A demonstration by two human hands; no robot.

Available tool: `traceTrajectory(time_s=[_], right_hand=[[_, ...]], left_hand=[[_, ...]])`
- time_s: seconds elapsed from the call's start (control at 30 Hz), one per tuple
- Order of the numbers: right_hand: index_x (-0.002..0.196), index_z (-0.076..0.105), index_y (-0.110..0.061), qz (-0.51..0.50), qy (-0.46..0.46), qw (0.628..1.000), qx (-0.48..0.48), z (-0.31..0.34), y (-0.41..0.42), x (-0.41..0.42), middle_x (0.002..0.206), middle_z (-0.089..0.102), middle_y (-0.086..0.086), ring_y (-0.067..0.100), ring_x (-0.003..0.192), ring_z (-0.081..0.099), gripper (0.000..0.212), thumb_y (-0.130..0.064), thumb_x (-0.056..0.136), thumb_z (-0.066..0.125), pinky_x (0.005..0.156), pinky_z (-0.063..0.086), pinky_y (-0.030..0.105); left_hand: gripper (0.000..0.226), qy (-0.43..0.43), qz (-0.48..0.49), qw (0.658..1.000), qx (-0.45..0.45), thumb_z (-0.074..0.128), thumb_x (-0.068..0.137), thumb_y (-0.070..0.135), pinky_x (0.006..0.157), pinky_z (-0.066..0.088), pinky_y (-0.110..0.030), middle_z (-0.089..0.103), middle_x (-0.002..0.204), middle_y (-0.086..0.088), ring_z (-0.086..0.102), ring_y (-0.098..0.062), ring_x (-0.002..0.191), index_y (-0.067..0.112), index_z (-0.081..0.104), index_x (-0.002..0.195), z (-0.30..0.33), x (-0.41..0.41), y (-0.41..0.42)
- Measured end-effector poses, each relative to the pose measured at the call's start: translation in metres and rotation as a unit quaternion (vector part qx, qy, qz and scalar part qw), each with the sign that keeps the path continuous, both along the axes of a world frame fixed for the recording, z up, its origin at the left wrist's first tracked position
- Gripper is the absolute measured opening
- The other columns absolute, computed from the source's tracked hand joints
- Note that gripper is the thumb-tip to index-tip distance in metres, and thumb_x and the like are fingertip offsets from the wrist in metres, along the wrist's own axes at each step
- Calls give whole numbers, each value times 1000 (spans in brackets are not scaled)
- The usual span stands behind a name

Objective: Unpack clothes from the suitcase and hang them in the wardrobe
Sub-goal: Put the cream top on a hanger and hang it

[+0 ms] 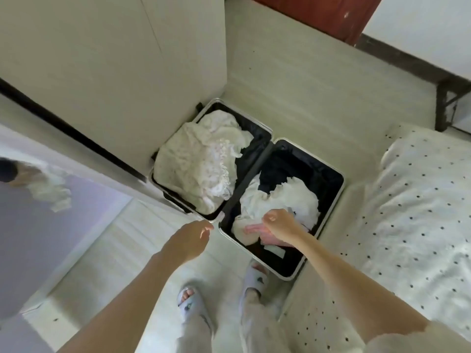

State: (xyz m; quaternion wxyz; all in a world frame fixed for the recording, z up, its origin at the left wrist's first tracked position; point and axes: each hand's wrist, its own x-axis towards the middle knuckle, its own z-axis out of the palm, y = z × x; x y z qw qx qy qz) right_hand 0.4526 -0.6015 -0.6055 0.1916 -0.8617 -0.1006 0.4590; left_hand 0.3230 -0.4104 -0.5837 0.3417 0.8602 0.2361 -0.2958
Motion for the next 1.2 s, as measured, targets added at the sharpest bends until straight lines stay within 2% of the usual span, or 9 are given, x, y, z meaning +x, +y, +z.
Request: traceTrajectory(time_s=[0.07, 0.2, 0.3, 0.4, 0.7, 0.83, 0.97, 1.07, 1.2], right_hand=[[64, 44, -20, -15, -16, 999, -24, -39, -14, 16, 65, 47, -6, 15, 73, 49, 33, -16, 97, 38, 80, 40, 27], [55, 28, -21, 3, 0, 999, -38, -117, -29, 33, 38, 37, -12, 2, 51, 39, 46, -3, 97, 32, 66, 38, 8], [83, 58, -6, 26, 26, 997, -71, -205, -48, 39, 88, 62, 5, 22, 89, 59, 30, -16, 99, 35, 78, 43, 29], [131, 46, -7, 89, -3, 989, -118, -283, -54, 61, 133, 51, 11, 24, 122, 49, 38, -24, 98, 37, 100, 42, 36], [150, -1, -19, 157, -202, 910, -327, -452, -57, 167, 157, 2, 12, 32, 145, -1, 82, -24, 90, 55, 109, 17, 60], [121, 47, -10, 132, -202, 884, -401, -484, -68, 183, 125, 50, 12, 32, 131, 31, 40, -18, 83, 59, 110, 18, 61], [100, 41, -8, -18, -138, 963, -230, -467, -65, 161, 103, 60, 18, 34, 97, 53, 7, -13, 96, 39, 93, 36, 42], [102, 40, -5, -93, -74, 981, -150, -422, -65, 150, 102, 58, 21, 29, 81, 45, 8, -8, 95, 37, 69, 35, 32], [125, 39, -3, -85, -41, 986, -139, -350, -60, 138, 96, 58, 15, 32, 85, 53, 35, -5, 90, 33, 72, 38, 35]], left_hand=[[32, 19, 0, 1000, 0, 37, 98, 19, 99, 39, -27, 54, 128, 0, 51, -17, 115, 21, 50, 127, -40, 13, -7], [33, 89, -23, 996, 0, 34, 99, 18, 93, 41, -28, 52, 127, -4, 51, -20, 113, 20, 44, 131, -134, 29, -14], [35, 137, -74, 988, 20, 33, 99, 20, 95, 40, -29, 49, 131, -4, 49, -19, 117, 20, 40, 133, -213, 44, -13], [40, 125, -86, 987, 46, 34, 98, 17, 98, 39, -30, 44, 136, -5, 46, -20, 122, 20, 36, 138, -299, 70, -12], [71, -36, -169, 967, 190, 54, 87, 11, 106, 37, -43, 20, 152, -23, 27, -37, 138, -2, 17, 146, -483, 121, -20], [74, -57, -120, 973, 189, 67, 69, 1, 95, 47, -50, 40, 139, -28, 45, -45, 123, -10, 37, 135, -508, 124, -28], [65, -37, -109, 982, 149, 56, 83, 7, 111, 30, -45, 23, 149, -26, 26, -42, 137, -8, 28, 140, -488, 129, -29], [57, 15, -28, 997, 73, 42, 94, 13, 112, 23, -33, 11, 153, -19, 15, -30, 143, 1, 19, 145, -448, 138, -25], [45, 6, -7, 1000, 29, 44, 93, 10, 101, 36, -34, 26, 146, -15, 41, -31, 126, 4, 35, 138, -374, 145, -26]])
